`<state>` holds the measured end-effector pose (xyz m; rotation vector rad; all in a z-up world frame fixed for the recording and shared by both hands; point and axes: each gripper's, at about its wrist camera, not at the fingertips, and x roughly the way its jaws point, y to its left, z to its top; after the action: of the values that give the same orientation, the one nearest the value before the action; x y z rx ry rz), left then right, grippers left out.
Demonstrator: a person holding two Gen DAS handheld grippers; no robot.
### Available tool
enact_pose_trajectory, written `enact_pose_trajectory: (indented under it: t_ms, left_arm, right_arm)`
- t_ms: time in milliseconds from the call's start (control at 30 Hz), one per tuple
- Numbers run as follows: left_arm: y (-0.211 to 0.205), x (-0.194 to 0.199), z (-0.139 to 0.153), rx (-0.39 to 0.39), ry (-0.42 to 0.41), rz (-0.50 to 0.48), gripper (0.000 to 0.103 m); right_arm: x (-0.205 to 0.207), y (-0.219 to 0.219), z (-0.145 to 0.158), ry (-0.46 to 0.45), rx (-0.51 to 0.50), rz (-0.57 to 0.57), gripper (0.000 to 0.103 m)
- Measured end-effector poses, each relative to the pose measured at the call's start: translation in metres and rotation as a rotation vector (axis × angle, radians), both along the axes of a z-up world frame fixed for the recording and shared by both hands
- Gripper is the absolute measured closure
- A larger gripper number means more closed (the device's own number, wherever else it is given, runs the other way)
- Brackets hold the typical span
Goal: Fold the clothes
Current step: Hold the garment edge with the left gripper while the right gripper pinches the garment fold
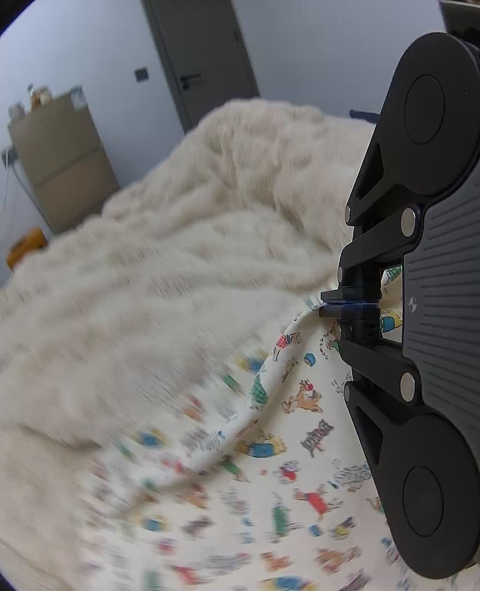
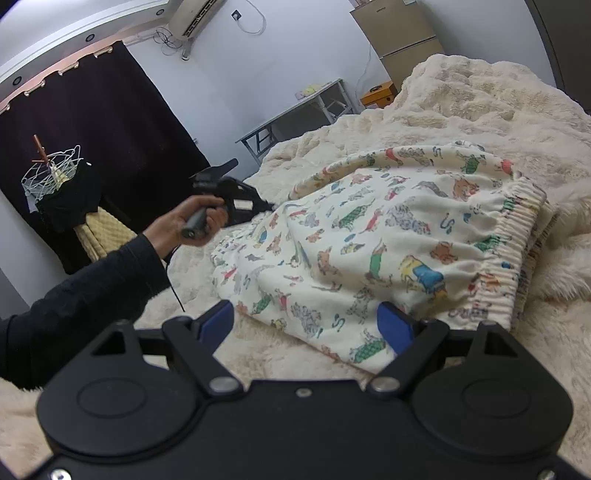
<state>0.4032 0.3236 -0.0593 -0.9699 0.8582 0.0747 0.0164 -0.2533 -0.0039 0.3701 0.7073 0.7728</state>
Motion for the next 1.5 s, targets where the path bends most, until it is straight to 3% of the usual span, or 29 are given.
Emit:
enact_pose_trajectory:
  t_ms: [100, 233, 300, 333, 433, 500, 567, 633, 700, 733, 800, 900, 933, 967, 1033, 1167, 1300, 1333, 1367, 1400, 1500]
  left_arm:
    - [-0.01, 0.022, 0.004, 0.058, 0.025, 0.019, 0.103]
    - [-0.031, 0.028, -0.015, 0.109, -0.008, 0.087, 0.101]
    - [-0.038, 0.021, -0.025, 0.119, -0.01, 0.068, 0.085]
    - [-0.038, 0.015, -0.026, 0.116, -0.015, 0.062, 0.071]
    - [-0.032, -0.005, -0.02, 0.087, -0.043, 0.027, 0.07]
    - [-0.032, -0.012, -0.012, 0.03, -0.063, -0.01, 0.069]
    - [-0.036, -0.013, -0.005, -0.032, -0.073, -0.039, 0.055]
    - [-0.046, -0.007, -0.005, -0.053, -0.056, -0.047, 0.051]
    - [-0.056, -0.004, -0.012, -0.056, -0.021, -0.048, 0.051]
    - [-0.06, -0.002, -0.017, -0.054, -0.003, -0.058, 0.052]
    - [-0.069, 0.004, -0.028, -0.054, 0.031, -0.088, 0.066]
    - [-0.074, 0.004, -0.036, -0.052, 0.05, -0.103, 0.097]
    - [-0.073, 0.002, -0.038, -0.055, 0.039, -0.099, 0.103]
    - [-0.072, 0.0, -0.039, -0.059, 0.029, -0.094, 0.103]
    - [-0.069, -0.006, -0.03, -0.062, -0.015, -0.089, 0.103]
    - [-0.062, -0.016, -0.011, -0.069, -0.105, -0.08, 0.103]
    - [-0.071, -0.005, 0.004, -0.047, -0.118, -0.139, 0.103]
    - [-0.073, -0.003, 0.002, -0.077, -0.11, -0.154, 0.086]
    - [-0.075, -0.002, -0.001, -0.112, -0.102, -0.169, 0.056]
    - [-0.077, -0.001, -0.004, -0.147, -0.093, -0.185, 0.047]
    - [-0.084, 0.0, -0.008, -0.171, -0.063, -0.186, 0.048]
  right_arm:
    - [-0.001, -0.003, 0.0, 0.003, 0.004, -0.008, 0.019]
    - [-0.002, -0.005, 0.001, -0.001, 0.007, -0.017, 0.019]
    - [0.0, -0.007, 0.0, -0.002, 0.009, -0.021, 0.019]
    - [0.001, -0.007, 0.0, 0.0, 0.009, -0.022, 0.019]
    - [0.006, -0.011, 0.007, 0.001, 0.001, -0.013, 0.022]
    - [0.014, -0.016, 0.033, -0.071, -0.013, -0.022, 0.021]
    - [0.028, -0.015, 0.059, -0.188, -0.077, -0.025, 0.018]
    - [0.051, -0.008, 0.072, -0.253, -0.159, -0.022, 0.018]
    - [0.097, 0.013, 0.073, -0.285, -0.342, -0.039, 0.022]
    - [0.115, 0.024, 0.07, -0.299, -0.416, -0.028, 0.031]
    - [0.137, 0.041, 0.06, -0.295, -0.476, 0.001, 0.039]
    - [0.167, 0.071, 0.041, -0.233, -0.511, 0.097, 0.049]
    - [0.171, 0.079, 0.037, -0.215, -0.52, 0.123, 0.067]
    - [0.174, 0.087, 0.033, -0.198, -0.528, 0.147, 0.083]
    - [0.173, 0.091, 0.033, -0.21, -0.535, 0.138, 0.094]
    - [0.17, 0.083, 0.043, -0.231, -0.472, 0.117, 0.101]
    - [0.17, 0.072, 0.058, -0.273, -0.411, 0.085, 0.103]
    - [0.169, 0.073, 0.057, -0.278, -0.43, 0.085, 0.103]
    - [0.169, 0.076, 0.055, -0.283, -0.463, 0.092, 0.103]
    - [0.169, 0.077, 0.054, -0.286, -0.484, 0.098, 0.103]
    - [0.169, 0.082, 0.05, -0.288, -0.526, 0.113, 0.103]
